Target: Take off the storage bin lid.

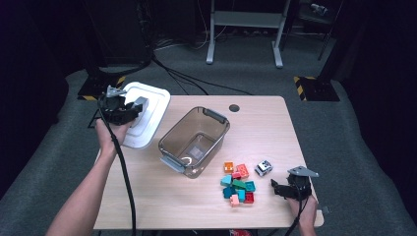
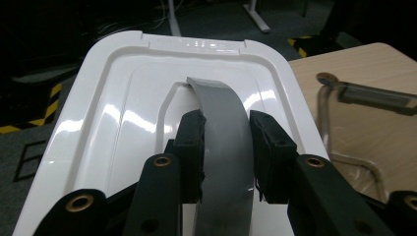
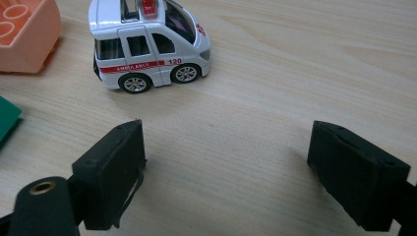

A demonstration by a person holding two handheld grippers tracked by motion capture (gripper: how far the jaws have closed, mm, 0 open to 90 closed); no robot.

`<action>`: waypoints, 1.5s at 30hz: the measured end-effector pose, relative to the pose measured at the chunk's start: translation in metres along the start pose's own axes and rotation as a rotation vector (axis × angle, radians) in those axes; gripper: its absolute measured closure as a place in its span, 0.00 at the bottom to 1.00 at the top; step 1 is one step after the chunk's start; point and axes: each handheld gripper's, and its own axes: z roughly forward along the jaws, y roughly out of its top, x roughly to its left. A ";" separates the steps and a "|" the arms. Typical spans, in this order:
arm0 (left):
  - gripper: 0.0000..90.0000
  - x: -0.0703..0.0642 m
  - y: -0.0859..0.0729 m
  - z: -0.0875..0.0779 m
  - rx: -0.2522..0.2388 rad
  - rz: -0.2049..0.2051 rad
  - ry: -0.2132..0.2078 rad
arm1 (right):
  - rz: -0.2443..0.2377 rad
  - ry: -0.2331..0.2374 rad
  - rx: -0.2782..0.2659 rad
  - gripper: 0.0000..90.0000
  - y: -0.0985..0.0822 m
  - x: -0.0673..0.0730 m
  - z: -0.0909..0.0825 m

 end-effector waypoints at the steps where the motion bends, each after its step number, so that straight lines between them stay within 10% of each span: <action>1: 0.75 0.005 -0.004 0.001 0.010 -0.012 0.004 | -0.004 -0.001 -0.001 0.15 0.000 0.000 0.000; 13: 0.75 0.032 -0.050 0.023 0.075 -0.086 0.043 | -0.002 -0.001 -0.001 0.15 0.000 0.000 0.000; 45: 0.75 0.046 -0.137 0.070 0.189 -0.212 0.058 | -0.002 -0.003 -0.001 0.15 0.000 0.000 0.000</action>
